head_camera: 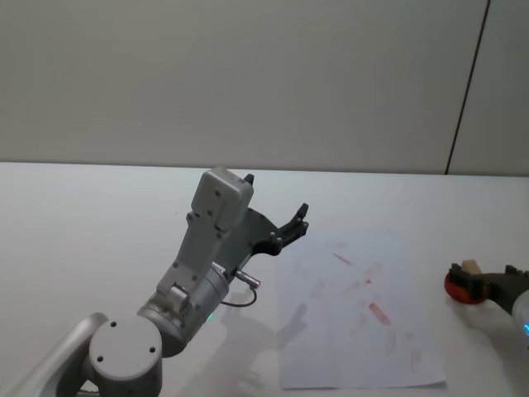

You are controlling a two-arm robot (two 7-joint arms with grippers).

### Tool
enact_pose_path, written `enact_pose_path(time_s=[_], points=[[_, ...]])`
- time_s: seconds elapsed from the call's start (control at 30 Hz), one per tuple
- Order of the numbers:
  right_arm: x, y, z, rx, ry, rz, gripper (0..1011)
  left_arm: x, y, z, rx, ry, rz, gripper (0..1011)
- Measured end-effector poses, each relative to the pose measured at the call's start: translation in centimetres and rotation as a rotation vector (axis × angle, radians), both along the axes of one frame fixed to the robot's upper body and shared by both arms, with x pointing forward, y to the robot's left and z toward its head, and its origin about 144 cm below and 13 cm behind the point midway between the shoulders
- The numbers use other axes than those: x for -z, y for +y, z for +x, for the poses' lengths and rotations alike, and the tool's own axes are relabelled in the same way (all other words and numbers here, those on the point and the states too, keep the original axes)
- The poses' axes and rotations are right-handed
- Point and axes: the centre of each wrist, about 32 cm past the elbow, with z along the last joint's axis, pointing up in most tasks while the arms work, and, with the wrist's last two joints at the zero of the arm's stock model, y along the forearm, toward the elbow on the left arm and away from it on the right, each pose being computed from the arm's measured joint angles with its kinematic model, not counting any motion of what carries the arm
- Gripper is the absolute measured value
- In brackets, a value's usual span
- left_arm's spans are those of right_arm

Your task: Use the one hand to pick up the stamp and affix it onto the A4 paper.

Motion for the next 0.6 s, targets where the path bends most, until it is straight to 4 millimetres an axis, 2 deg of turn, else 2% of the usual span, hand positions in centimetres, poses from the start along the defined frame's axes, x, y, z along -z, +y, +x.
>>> enact_pose_path(time_s=[0.23, 0.33, 0.6], points=[[0.21, 0.07, 0.25, -0.003, 0.002, 0.001, 1001, 0.0, 0.0, 0.0, 0.0, 0.0, 0.0, 1002], [0.26, 0.09, 0.31, -0.004, 0.003, 0.001, 968, 0.0, 0.0, 0.0, 0.0, 0.0, 0.0, 1002], [0.37, 0.14, 0.45, -0.006, 0.004, 0.002, 755, 0.0, 0.0, 0.0, 0.0, 0.0, 0.0, 1002]])
